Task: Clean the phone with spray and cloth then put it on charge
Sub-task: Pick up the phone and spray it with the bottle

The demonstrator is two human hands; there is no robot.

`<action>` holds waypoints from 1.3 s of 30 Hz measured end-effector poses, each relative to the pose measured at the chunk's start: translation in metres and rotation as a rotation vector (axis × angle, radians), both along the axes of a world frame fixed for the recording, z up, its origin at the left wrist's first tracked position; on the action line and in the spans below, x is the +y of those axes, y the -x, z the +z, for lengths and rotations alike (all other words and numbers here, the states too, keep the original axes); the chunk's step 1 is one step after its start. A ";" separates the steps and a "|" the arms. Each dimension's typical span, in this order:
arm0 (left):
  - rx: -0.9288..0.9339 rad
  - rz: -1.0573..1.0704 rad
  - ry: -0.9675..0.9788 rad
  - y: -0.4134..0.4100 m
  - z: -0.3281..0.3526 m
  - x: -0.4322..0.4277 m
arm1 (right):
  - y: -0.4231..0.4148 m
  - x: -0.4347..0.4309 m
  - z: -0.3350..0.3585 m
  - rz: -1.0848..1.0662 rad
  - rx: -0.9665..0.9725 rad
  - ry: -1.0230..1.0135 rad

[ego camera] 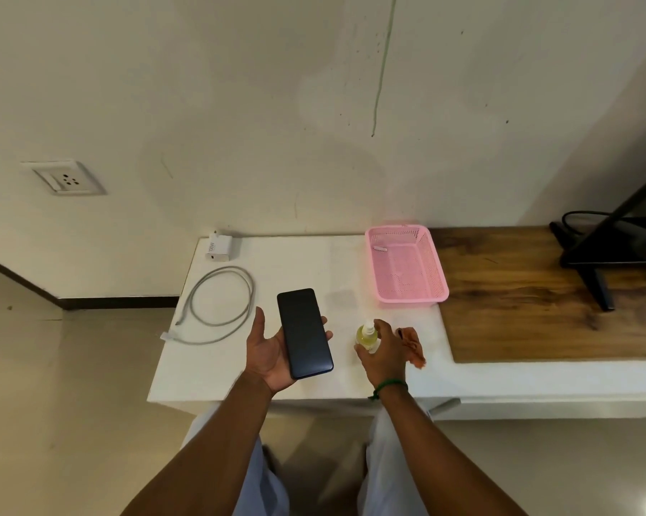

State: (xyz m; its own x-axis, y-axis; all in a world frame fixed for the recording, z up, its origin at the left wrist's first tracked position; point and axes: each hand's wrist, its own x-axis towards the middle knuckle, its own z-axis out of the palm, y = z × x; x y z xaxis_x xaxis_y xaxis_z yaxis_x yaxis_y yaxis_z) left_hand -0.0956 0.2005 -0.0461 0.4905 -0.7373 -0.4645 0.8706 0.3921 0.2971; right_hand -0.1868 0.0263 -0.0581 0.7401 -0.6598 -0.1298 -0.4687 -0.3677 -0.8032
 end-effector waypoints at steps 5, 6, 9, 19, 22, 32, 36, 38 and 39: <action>0.005 -0.007 0.015 -0.002 -0.001 0.001 | -0.002 0.003 -0.003 -0.012 -0.029 -0.001; 0.003 -0.007 0.017 -0.002 -0.001 0.001 | -0.002 0.003 -0.001 -0.019 -0.038 0.001; -0.004 -0.009 0.027 -0.003 0.002 0.001 | -0.002 0.004 0.013 -0.053 -0.115 -0.017; -0.039 -0.018 0.052 0.003 0.031 0.002 | 0.008 0.004 0.117 -0.053 -0.477 -0.031; -0.060 -0.021 0.064 0.005 0.043 0.003 | 0.016 0.008 0.153 -0.005 -0.615 -0.032; -0.132 -0.036 0.103 0.015 0.071 0.007 | 0.044 0.030 0.225 0.176 -0.858 -0.058; -0.144 -0.038 0.119 0.021 0.077 0.010 | 0.051 0.035 0.232 0.167 -0.859 -0.156; -0.146 -0.035 0.127 0.023 0.081 0.011 | 0.056 0.037 0.234 0.156 -0.847 -0.213; -0.150 -0.036 0.129 0.025 0.082 0.012 | 0.058 0.039 0.235 0.156 -0.842 -0.248</action>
